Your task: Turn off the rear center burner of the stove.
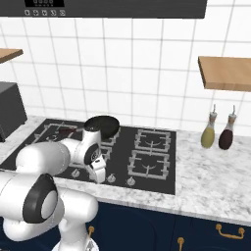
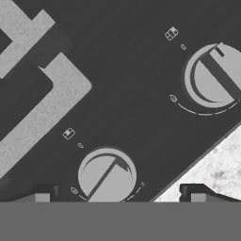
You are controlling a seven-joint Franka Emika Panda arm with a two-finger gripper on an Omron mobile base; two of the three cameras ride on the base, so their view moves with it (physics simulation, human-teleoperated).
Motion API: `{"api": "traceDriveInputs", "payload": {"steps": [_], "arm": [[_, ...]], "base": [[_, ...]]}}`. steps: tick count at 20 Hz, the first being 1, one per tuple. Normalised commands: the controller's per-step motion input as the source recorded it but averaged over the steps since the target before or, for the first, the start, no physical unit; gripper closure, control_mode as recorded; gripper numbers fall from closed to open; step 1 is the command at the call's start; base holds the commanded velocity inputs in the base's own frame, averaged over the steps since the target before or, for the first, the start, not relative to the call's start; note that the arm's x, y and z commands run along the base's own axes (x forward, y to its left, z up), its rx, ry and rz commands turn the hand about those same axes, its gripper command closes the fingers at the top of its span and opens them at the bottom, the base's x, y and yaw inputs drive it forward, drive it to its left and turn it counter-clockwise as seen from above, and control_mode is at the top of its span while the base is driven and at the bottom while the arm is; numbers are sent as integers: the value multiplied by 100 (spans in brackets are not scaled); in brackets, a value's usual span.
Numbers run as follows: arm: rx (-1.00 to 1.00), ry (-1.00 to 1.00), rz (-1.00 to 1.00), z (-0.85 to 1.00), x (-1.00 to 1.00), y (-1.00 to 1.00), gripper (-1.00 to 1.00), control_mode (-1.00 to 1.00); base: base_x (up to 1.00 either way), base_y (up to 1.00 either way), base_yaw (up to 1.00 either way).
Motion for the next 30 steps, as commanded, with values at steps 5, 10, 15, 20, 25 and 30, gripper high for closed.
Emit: {"api": "traceDriveInputs", "payload": {"steps": [5, 10, 15, 20, 25, 30], "arm": [[0, 0, -1, -1, 31, 0, -100, -100], [0, 0, -1, 0, 28, 0, -100, -100], [0, 0, 0, 0, 0, 0, -100, -100], [0, 0, 0, 0, 0, 0, 100, -100], [0, 0, -1, 0, 0, 0, 100, -100], [4, 0, -21, 6, 0, 0, 100, -100]], "base": [[0, 0, 0], [0, 0, 0], [0, 0, 0], [0, 0, 0], [0, 0, 0], [0, 0, 0]]}}
